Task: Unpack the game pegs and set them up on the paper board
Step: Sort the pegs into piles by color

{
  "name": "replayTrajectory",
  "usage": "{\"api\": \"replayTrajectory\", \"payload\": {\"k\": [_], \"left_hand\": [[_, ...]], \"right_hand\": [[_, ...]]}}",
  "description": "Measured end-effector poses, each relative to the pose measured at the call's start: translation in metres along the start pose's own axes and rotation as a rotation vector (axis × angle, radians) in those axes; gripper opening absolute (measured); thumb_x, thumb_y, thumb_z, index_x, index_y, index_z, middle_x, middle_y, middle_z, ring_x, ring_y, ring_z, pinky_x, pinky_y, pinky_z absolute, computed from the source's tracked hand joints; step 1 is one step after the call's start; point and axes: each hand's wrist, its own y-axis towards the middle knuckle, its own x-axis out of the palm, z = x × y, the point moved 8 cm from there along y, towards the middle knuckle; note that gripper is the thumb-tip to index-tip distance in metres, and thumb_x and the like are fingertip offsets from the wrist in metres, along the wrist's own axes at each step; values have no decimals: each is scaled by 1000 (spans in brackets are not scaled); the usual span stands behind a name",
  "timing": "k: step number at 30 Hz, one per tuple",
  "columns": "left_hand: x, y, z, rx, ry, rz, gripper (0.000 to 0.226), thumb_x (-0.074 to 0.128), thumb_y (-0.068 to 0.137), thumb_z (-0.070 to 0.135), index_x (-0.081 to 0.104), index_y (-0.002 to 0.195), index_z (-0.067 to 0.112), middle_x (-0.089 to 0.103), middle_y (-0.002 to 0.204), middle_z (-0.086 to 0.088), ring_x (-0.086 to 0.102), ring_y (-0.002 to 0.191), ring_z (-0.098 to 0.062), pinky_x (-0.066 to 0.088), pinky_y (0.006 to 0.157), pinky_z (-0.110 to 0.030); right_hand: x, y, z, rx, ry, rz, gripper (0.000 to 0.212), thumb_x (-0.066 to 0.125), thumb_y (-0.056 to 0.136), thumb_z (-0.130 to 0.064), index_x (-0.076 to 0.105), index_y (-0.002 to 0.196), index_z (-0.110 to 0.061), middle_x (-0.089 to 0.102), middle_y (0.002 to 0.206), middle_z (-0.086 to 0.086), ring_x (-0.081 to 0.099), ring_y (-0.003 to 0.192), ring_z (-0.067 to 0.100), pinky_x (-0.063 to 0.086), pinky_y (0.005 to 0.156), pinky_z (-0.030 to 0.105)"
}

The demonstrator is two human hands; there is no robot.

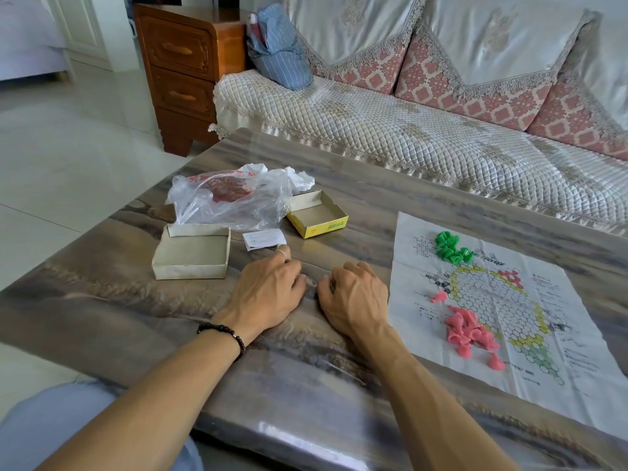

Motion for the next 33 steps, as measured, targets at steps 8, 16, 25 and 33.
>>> {"api": "replayTrajectory", "payload": {"k": [8, 16, 25, 33], "left_hand": [[-7, -4, -7, -118, 122, 11, 41, 70, 78, 25, 34, 56, 22, 52, 49, 0, 51, 42, -26, 24, 45, -24], [-6, -5, -11, -150, 115, 17, 41, 69, 76, 22, 35, 53, 21, 50, 46, -2, 48, 39, -27, 23, 43, -24], [-12, 2, -4, -130, -13, 22, 47, 65, 79, 21, 27, 51, 21, 28, 43, 8, 32, 40, -20, 22, 44, -24], [-13, 56, 75, -64, -200, 35, 50, 58, 84, 20, 24, 48, 19, 24, 41, 7, 26, 38, -11, 14, 42, -25]], "right_hand": [[-7, 0, -2, -13, -12, 38, 38, 64, 80, -24, 32, 59, -18, 53, 50, 7, 48, 41, 32, 26, 44, 25], [-7, 1, -4, -47, 34, 26, 39, 63, 79, -24, 36, 52, -15, 48, 45, 4, 42, 37, 30, 30, 40, 26], [-18, 14, 26, 157, 320, 29, 35, 60, 80, -18, 44, 49, -10, 42, 43, 0, 40, 43, 23, 38, 49, 32], [-92, 20, 106, 265, 344, 140, 33, 59, 79, -14, 49, 51, 0, 53, 46, 13, 36, 39, 11, 38, 43, 29]]}}
